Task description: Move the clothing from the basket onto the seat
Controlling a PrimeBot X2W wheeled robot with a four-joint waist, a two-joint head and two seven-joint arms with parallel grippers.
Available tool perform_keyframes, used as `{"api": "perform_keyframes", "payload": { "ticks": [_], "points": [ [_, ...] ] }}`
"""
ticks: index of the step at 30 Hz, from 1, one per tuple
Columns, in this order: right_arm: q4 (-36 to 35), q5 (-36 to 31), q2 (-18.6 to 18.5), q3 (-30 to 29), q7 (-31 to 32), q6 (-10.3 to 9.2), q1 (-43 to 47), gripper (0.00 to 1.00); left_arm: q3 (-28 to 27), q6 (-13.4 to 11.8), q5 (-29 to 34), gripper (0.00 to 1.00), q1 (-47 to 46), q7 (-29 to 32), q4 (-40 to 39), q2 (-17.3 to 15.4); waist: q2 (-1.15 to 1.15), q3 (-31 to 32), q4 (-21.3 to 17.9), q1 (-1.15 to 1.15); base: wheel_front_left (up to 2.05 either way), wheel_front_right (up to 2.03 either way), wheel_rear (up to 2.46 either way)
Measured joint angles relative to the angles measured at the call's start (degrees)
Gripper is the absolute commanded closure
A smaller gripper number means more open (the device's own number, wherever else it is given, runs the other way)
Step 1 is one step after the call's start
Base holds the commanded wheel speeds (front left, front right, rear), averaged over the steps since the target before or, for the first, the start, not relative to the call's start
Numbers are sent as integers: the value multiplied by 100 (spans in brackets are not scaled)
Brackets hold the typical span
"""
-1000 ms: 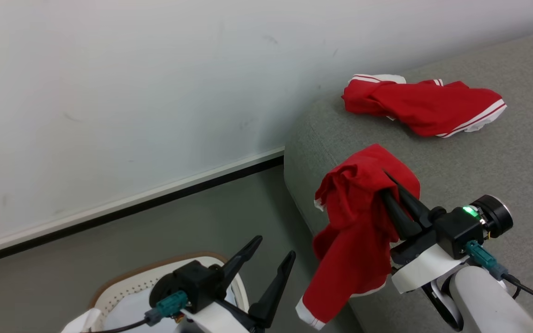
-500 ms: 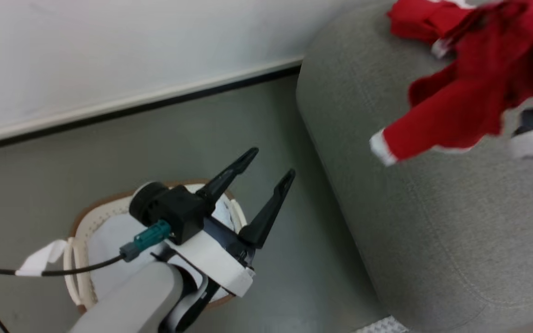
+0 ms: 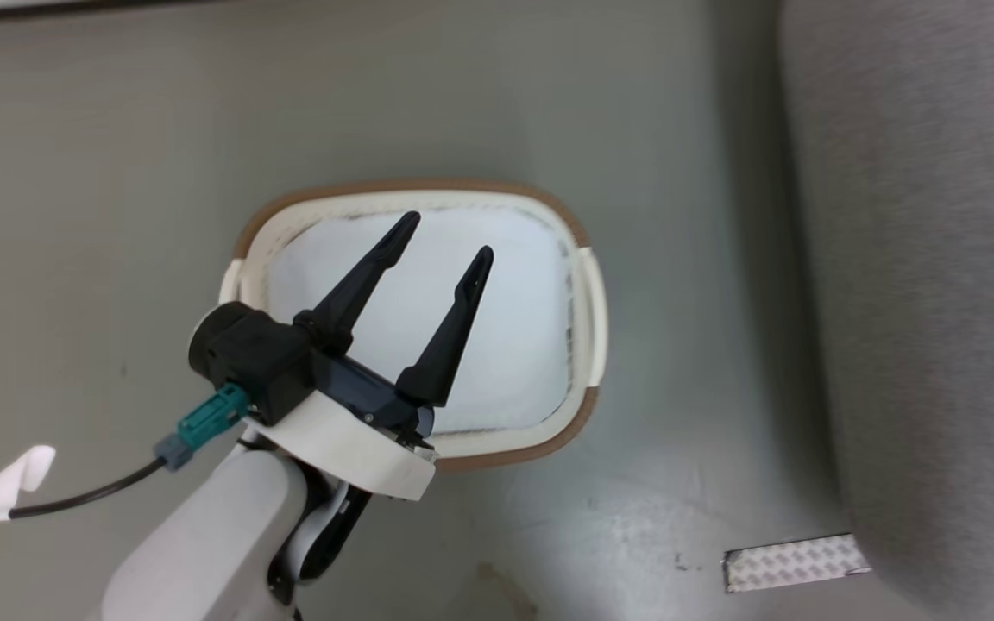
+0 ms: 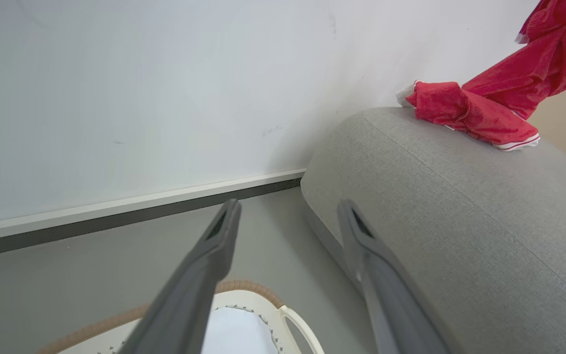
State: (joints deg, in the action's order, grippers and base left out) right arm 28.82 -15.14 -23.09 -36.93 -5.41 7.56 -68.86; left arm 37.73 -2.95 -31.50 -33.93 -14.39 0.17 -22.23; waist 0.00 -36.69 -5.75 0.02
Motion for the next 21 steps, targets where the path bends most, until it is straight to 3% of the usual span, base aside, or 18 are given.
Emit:
{"api": "perform_keyframes", "payload": {
  "ticks": [6, 7, 10, 14, 21],
  "points": [
    [383, -1188, 686, -1336, -210, 0, 85, 100, -132, 69, 188, 0, -13, -59, -65, 103, 0, -533, 448, 0, 0, 0, 0],
    [446, -1304, 765, -1512, -296, 0, 107, 95, -158, 96, 221, 0, -14, -60, -68, 115, 0, -595, 503, 0, 0, 0, 0],
    [630, -1677, 962, -1831, -543, 0, 147, 0, -263, 140, 316, 0, -10, -69, -83, 120, 0, -680, 606, 0, 0, 0, 0],
    [779, -1906, 1149, -1813, -822, 0, 298, 0, -466, 191, 410, 0, 73, -75, -121, 160, 0, -517, 578, -1, 0, 0, 0],
    [702, -1730, 1669, -947, -956, 0, 1172, 0, -659, 294, 491, 0, 498, -75, -5, 374, 0, 235, 323, -2, 0, 0, 0]
  ]
}}
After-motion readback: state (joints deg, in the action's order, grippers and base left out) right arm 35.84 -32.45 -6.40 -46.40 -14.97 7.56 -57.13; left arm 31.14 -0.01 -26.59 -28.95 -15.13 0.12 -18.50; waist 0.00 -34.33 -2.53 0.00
